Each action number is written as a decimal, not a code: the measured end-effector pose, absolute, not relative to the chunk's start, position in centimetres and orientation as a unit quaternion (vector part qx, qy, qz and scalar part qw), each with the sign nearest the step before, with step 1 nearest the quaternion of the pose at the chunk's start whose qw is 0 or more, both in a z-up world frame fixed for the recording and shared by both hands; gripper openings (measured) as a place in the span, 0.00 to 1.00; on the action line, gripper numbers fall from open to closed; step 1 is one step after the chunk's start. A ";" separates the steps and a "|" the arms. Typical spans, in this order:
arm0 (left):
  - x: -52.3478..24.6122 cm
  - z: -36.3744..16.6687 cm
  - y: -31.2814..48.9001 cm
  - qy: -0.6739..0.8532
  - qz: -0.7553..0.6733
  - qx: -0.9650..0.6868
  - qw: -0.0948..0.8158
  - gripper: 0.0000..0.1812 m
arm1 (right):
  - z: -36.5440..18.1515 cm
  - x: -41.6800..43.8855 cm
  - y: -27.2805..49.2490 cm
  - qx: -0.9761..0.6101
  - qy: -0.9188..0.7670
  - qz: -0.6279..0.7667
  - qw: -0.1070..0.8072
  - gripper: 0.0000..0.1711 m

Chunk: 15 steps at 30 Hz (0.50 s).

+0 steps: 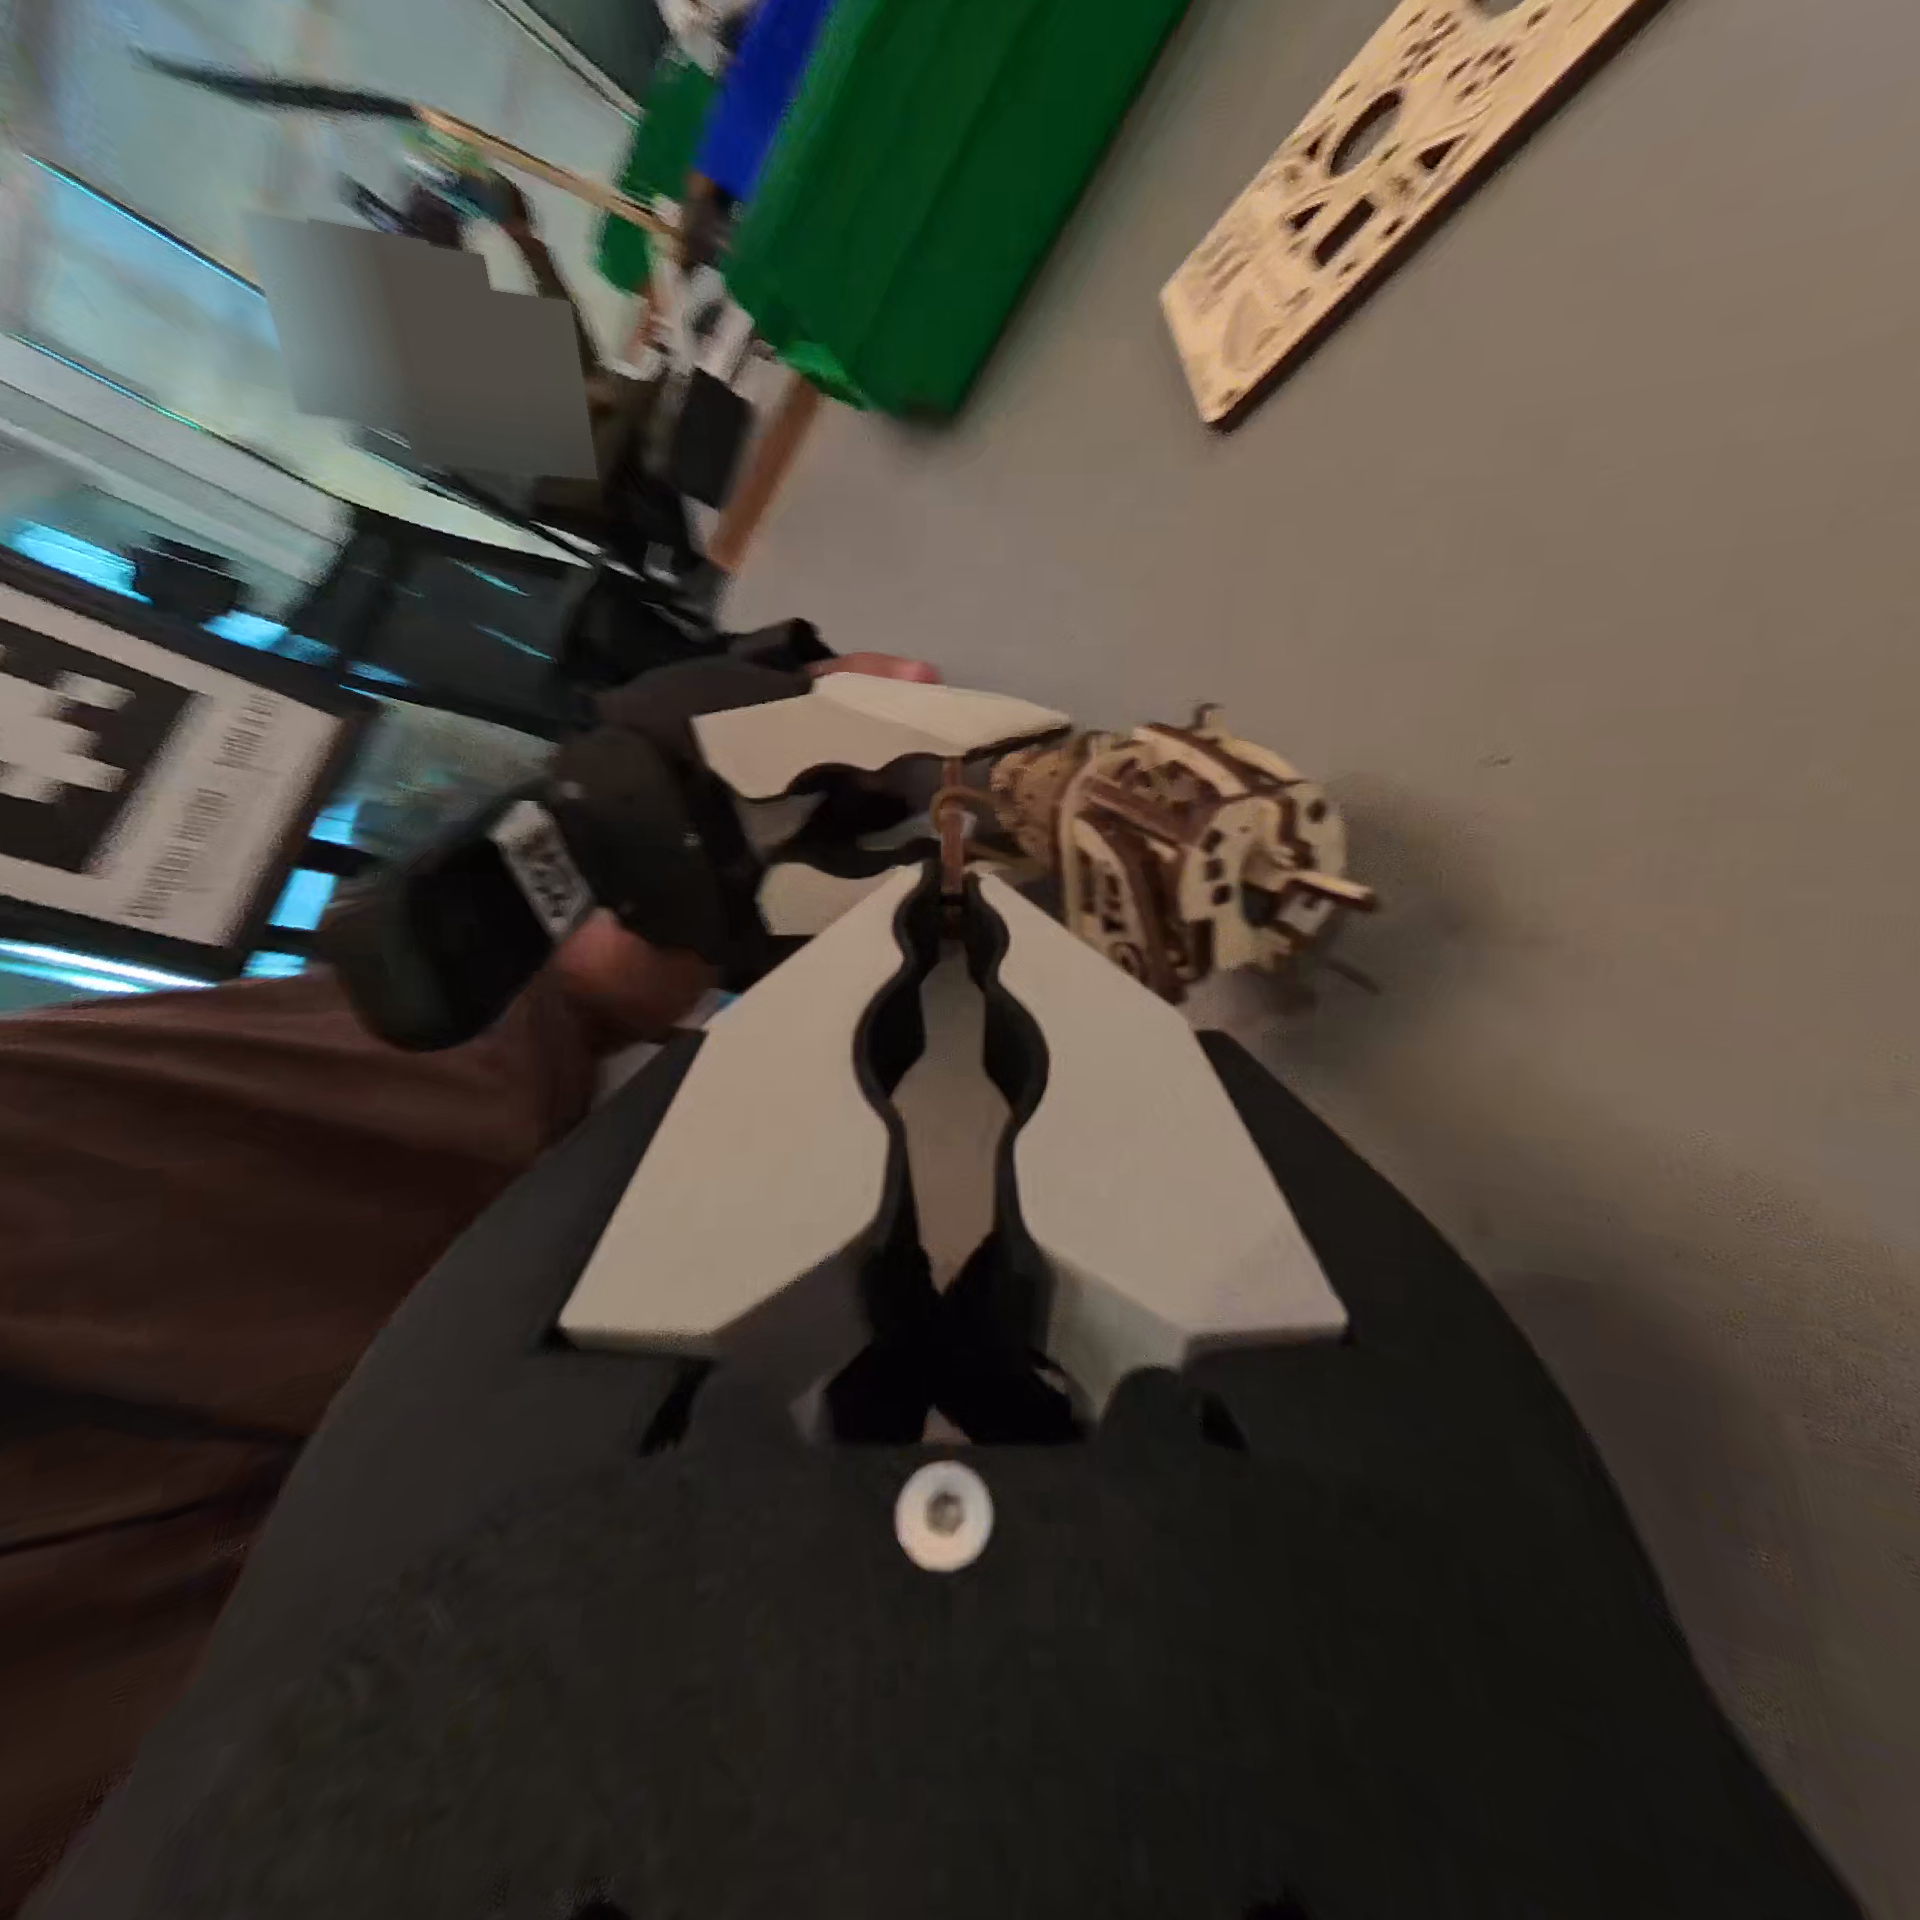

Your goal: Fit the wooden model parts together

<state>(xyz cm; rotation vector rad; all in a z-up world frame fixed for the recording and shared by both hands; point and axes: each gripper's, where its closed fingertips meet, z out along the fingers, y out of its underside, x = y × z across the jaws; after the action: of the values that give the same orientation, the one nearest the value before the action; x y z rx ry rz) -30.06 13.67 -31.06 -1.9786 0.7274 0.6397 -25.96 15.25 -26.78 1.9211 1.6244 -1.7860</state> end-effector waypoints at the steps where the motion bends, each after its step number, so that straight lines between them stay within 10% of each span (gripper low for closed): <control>1: -30.1 -31.1 13.7 0.298 0.268 -0.798 0.450 0.13 | -27.0 -25.9 15.6 0.628 0.551 -0.550 -0.007 0.01; 15: -29.5 -31.0 13.8 0.318 0.287 -0.784 0.450 0.13 | -29.0 -26.2 15.1 0.593 0.722 -0.345 -0.090 0.01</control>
<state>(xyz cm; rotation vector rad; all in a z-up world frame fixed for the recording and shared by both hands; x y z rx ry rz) -29.51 13.78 -31.03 -1.9386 0.7868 0.7089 -26.19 15.08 -29.01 1.9797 2.4074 -1.1497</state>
